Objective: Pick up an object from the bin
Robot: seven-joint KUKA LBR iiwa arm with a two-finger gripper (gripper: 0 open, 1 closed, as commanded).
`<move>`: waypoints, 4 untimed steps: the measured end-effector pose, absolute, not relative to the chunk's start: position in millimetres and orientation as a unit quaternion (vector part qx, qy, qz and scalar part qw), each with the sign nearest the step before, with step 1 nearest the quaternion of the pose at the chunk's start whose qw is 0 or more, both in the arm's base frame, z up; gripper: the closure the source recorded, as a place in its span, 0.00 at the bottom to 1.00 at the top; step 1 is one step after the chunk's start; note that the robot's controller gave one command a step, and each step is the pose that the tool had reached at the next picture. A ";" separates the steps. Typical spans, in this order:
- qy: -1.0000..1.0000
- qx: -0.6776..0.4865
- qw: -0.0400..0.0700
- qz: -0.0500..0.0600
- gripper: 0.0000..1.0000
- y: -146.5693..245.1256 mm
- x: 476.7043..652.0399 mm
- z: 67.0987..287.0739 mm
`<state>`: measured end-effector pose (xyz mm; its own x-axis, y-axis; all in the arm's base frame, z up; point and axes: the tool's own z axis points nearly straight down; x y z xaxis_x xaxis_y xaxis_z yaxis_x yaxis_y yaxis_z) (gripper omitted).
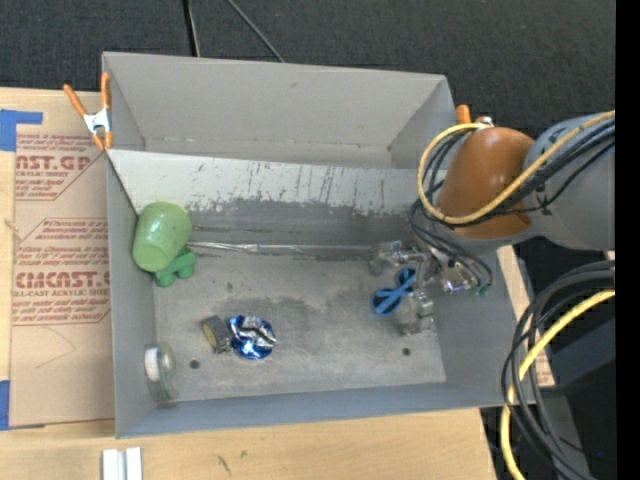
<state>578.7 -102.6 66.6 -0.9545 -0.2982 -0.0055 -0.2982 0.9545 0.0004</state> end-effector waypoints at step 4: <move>0.989 -0.151 0.004 -0.001 1.00 -100.9 583.5 179.6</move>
Offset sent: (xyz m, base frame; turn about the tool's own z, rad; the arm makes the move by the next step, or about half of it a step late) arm 0.0000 0.0000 0.0000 0.0000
